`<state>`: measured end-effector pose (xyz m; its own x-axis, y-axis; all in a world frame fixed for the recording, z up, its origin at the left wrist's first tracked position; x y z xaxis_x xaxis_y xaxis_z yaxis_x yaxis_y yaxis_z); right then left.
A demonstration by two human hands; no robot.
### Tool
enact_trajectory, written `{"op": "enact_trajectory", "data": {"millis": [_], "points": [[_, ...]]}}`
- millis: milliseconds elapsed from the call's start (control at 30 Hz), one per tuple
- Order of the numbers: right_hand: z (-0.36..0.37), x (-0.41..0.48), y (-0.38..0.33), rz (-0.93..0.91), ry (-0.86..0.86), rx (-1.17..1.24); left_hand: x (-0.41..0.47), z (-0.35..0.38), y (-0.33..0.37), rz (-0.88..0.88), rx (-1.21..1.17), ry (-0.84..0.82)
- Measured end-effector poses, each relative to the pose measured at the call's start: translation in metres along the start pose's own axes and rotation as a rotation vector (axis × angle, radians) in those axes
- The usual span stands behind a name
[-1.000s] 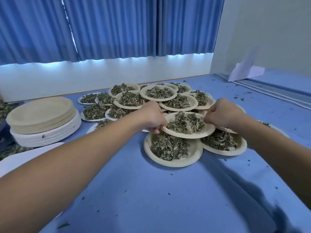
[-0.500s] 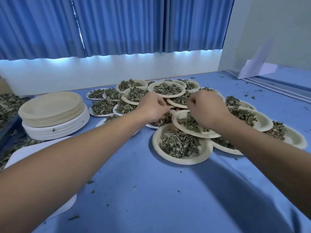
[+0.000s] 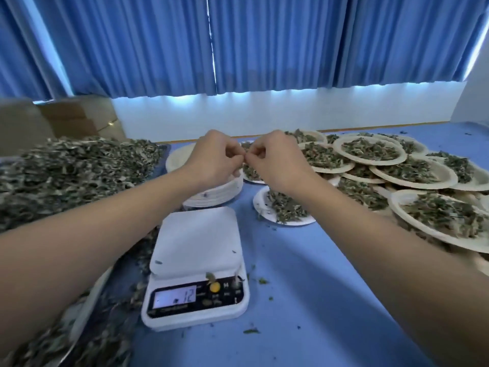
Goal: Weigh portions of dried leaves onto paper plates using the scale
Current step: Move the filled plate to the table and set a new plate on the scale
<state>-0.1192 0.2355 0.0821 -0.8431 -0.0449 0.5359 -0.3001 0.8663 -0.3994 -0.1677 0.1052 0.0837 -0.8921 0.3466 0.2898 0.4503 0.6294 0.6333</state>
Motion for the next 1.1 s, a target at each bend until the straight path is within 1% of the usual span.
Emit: {"op": "enact_trajectory", "data": {"millis": [100, 200, 300, 367, 500, 633, 767, 967, 1100], "points": [[0.033, 0.024, -0.024, -0.07, -0.027, 0.129, -0.001, -0.035, -0.039, -0.031, 0.004, 0.069], [0.057, 0.041, -0.04, -0.146, -0.085, 0.138, -0.002, -0.057, -0.068, -0.015, 0.072, 0.123], [0.075, 0.053, -0.043, -0.238, -0.166, 0.022, -0.003, -0.063, -0.088, 0.068, 0.213, 0.11], [0.082, 0.058, -0.041, -0.302, -0.217, -0.047, -0.005, -0.063, -0.098, 0.118, 0.26, 0.085], [0.076, 0.062, -0.035, -0.402, -0.244, -0.047, -0.002, -0.06, -0.11, 0.183, 0.28, 0.064], [0.073, 0.063, -0.03, -0.453, -0.276, -0.076, 0.002, -0.059, -0.114, 0.217, 0.252, 0.054], [0.072, 0.062, -0.033, -0.486, -0.312, -0.157, 0.002, -0.058, -0.112, 0.246, 0.258, -0.001], [0.074, 0.059, -0.041, -0.503, -0.375, -0.401, 0.004, -0.056, -0.11, 0.273, 0.287, -0.026], [0.08, 0.056, -0.047, -0.516, -0.422, -0.508, 0.002, -0.056, -0.11, 0.269, 0.278, -0.047]]}}
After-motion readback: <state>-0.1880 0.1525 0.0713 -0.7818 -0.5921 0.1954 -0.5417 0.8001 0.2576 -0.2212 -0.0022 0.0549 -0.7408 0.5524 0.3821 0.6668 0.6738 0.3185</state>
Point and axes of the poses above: each hand's wrist, its own x-axis towards the middle knuckle, its own z-axis out of the palm, y = z × x, the point moved 4 cm from there along x, towards the middle knuckle, and after that the axes turned 11 degrees about -z, right-handed, at the moved point
